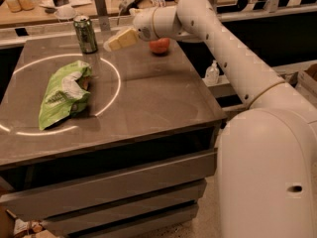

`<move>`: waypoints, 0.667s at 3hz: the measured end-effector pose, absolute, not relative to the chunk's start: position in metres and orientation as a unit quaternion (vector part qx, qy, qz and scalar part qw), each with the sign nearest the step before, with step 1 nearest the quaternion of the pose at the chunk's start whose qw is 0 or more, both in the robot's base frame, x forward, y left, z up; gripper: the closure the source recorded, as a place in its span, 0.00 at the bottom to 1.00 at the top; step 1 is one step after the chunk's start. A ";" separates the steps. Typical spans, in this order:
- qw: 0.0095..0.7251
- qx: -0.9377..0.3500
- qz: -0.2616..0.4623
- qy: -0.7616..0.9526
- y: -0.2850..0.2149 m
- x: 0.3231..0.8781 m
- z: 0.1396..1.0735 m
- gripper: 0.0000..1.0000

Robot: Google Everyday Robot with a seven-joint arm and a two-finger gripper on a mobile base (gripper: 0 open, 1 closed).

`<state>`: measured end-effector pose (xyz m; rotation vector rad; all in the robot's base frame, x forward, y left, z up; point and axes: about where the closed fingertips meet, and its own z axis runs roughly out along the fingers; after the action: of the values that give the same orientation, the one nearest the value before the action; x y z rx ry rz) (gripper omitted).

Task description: Knock green can over

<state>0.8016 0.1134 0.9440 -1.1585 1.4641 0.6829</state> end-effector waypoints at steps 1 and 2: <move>0.556 -0.486 0.276 0.615 0.129 0.806 0.941 0.00; 0.566 -0.459 0.276 0.627 0.155 0.814 0.929 0.00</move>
Offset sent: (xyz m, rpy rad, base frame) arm 0.0252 0.0686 -0.0311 0.0834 0.0118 -0.1672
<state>0.8138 0.1551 0.9293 -1.0802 1.4737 0.6479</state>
